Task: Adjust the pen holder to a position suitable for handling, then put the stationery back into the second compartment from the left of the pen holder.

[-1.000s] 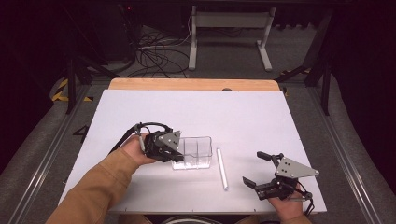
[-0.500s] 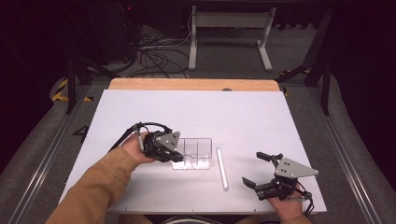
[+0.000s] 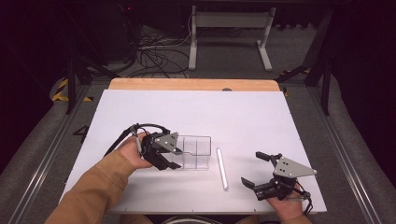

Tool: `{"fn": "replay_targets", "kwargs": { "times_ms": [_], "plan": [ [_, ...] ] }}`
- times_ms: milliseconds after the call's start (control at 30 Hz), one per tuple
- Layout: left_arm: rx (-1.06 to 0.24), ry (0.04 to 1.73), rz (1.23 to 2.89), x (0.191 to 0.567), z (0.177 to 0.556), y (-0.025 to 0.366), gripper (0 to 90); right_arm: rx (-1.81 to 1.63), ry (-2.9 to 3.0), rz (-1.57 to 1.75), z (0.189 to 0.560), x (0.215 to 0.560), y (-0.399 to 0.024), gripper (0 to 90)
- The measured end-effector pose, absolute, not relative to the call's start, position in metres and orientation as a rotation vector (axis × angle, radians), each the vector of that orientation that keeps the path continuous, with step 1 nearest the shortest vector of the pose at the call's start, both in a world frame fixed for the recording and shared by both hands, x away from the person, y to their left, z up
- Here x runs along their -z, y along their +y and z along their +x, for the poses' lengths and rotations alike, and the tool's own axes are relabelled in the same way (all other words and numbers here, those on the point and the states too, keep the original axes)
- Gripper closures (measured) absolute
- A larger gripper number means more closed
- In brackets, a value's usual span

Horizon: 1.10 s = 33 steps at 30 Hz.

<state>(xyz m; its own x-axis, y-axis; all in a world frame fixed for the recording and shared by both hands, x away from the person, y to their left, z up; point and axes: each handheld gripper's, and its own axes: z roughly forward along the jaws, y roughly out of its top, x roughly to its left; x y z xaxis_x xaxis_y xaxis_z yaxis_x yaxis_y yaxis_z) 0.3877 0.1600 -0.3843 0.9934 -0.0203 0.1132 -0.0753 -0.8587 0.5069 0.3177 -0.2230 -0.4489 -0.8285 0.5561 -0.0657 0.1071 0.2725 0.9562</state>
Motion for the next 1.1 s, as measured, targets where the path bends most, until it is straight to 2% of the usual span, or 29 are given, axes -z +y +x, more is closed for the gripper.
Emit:
{"fn": "replay_targets", "kwargs": {
  "times_ms": [133, 233, 667, 967, 1100],
  "plan": [
    [-0.161, -0.064, 2.606, 0.383, 0.387, 0.16, 49.6, -1.57, 2.167, 0.606, 0.318, 0.449, -0.223, 1.3],
    [-0.167, -0.048, 2.573, 0.378, 0.386, 0.162, 43.3, -1.569, 2.174, 0.608, 0.318, 0.449, -0.224, 1.4],
    [-0.202, 0.054, 2.403, 0.355, 0.378, 0.181, 31.8, -1.578, 2.135, 0.627, 0.317, 0.445, -0.223, 0.0],
    [-0.26, 0.204, 2.217, 0.344, 0.368, 0.203, 11.8, -1.565, 2.078, 0.679, 0.315, 0.439, -0.219, 0.1],
    [-0.275, 0.284, 2.154, 0.347, 0.363, 0.216, 6.6, -1.527, 2.019, 0.73, 0.314, 0.438, -0.212, 0.4]
  ]
}}
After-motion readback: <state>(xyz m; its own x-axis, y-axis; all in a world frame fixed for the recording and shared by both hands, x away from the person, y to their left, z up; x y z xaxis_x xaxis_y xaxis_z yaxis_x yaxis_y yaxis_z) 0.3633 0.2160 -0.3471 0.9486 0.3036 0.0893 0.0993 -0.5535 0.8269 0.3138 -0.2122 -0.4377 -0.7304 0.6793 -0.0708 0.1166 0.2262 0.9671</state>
